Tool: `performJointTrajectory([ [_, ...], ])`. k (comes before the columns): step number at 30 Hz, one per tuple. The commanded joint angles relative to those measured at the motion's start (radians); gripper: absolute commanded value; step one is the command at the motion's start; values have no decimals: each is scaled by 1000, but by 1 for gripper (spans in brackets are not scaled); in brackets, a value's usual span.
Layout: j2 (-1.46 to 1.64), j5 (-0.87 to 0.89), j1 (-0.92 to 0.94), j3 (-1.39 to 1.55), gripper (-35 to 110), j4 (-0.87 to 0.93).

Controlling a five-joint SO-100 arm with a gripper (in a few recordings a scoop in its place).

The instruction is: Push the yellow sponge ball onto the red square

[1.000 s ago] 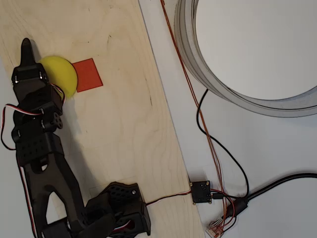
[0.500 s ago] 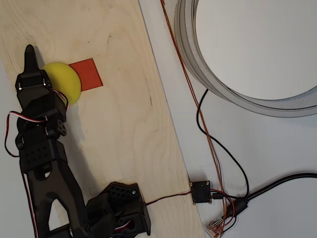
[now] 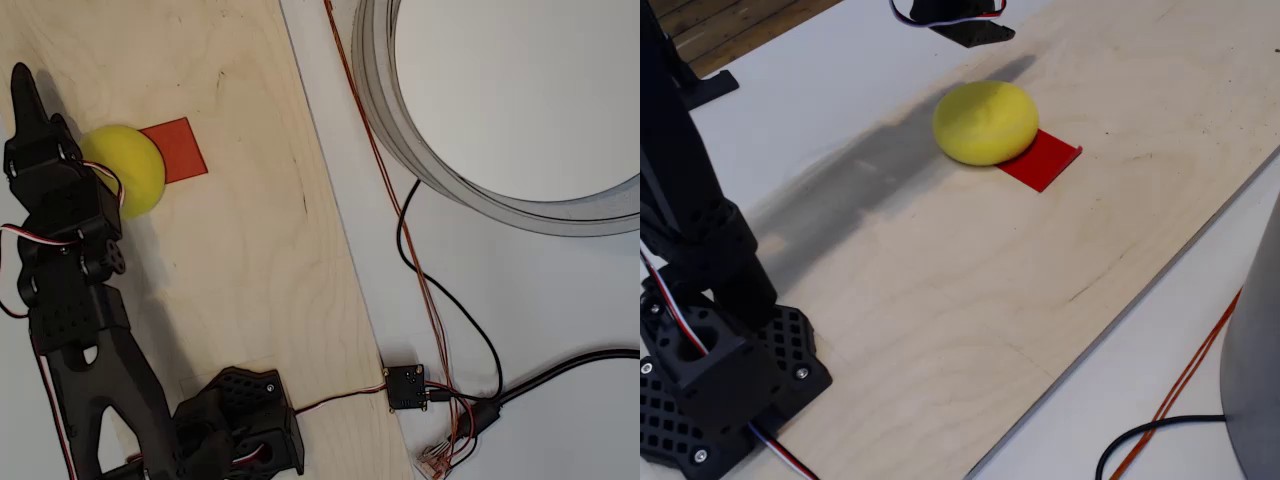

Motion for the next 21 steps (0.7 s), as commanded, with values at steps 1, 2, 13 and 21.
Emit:
performJointTrajectory([
  [1,54,31,-38,-23,33,-14],
  [2,51,49,-52,-17,33,-21],
  [13,75,233,-144,118,32,-78],
  [21,107,258,-155,273,31,-192],
])
